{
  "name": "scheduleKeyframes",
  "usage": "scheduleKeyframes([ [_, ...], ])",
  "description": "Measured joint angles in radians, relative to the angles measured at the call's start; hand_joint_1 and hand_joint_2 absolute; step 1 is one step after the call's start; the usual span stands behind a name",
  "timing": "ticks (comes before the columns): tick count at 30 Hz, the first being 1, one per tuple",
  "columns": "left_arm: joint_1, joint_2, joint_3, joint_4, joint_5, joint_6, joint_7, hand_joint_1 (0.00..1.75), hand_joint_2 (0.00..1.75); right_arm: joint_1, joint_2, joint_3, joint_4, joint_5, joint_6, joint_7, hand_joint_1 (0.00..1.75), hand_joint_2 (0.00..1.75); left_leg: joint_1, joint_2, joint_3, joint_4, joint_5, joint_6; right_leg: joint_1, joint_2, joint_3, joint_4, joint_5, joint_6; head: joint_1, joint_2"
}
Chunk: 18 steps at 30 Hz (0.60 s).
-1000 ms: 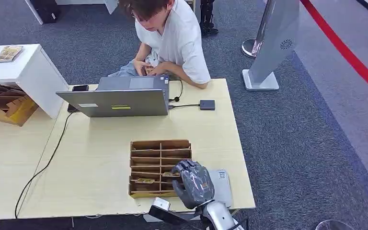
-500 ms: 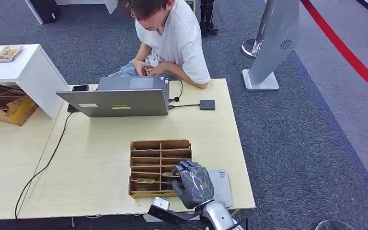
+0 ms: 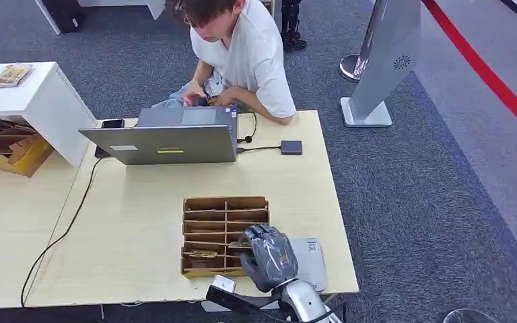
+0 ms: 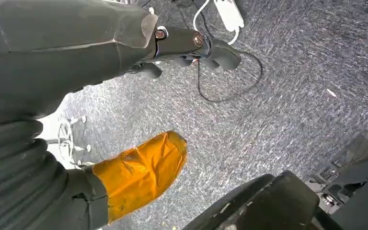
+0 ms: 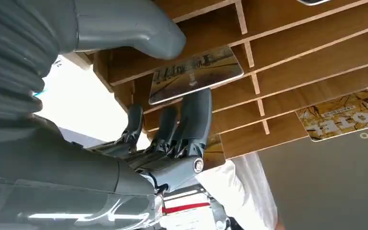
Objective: Pass the card to the sensor for recognition and then transmit it.
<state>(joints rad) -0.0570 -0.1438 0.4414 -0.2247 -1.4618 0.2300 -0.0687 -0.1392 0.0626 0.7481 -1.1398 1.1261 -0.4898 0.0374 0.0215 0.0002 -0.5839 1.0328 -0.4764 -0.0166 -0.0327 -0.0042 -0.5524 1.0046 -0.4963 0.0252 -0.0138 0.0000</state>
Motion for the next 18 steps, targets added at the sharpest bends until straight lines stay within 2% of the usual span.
scheduleKeyframes([
  [2,0.000,0.000,-0.001,0.000,0.000,0.000,0.000,0.00,1.75,-0.004,0.003,0.000,0.006,0.000,0.000,0.000,1.24,1.75,0.000,0.000,0.000,0.000,0.000,0.000,0.000,0.000,0.000,0.000,0.000,0.000,0.000,0.000],
  [3,0.000,0.000,-0.002,0.000,0.000,0.000,0.000,0.00,1.75,-0.007,0.004,0.000,0.009,0.001,0.000,0.000,1.24,1.75,0.000,0.000,0.000,0.000,0.000,0.000,0.000,0.000,0.000,0.000,0.000,0.000,0.000,0.000],
  [5,-0.001,0.000,-0.004,0.000,-0.001,-0.001,0.000,0.00,1.75,-0.011,0.005,0.000,0.013,0.002,0.000,0.000,1.43,1.75,0.000,0.000,0.000,0.000,0.000,0.000,0.000,0.000,0.000,0.000,0.000,0.000,0.000,0.000],
  [6,-0.001,0.000,-0.005,0.000,-0.001,-0.001,0.000,0.00,1.75,-0.012,0.006,0.000,0.016,0.002,0.000,0.000,1.43,1.75,0.000,0.000,0.000,0.000,0.000,0.000,0.000,0.000,0.000,0.000,0.000,0.000,0.000,0.000],
  [7,-0.001,0.000,-0.005,0.000,-0.001,-0.001,0.000,0.00,1.75,-0.013,0.008,0.000,0.017,0.002,0.000,0.000,1.54,1.75,0.000,0.000,0.000,0.000,0.000,0.000,0.000,0.000,0.000,0.000,0.000,0.000,0.000,0.000],
  [18,-0.001,0.000,-0.014,0.000,-0.001,-0.002,0.000,0.00,1.75,-0.022,0.012,0.000,0.026,0.000,-0.013,0.000,1.59,1.75,0.000,0.000,0.000,0.000,0.000,0.000,0.000,0.000,0.000,0.000,0.000,0.000,0.000,0.000],
])
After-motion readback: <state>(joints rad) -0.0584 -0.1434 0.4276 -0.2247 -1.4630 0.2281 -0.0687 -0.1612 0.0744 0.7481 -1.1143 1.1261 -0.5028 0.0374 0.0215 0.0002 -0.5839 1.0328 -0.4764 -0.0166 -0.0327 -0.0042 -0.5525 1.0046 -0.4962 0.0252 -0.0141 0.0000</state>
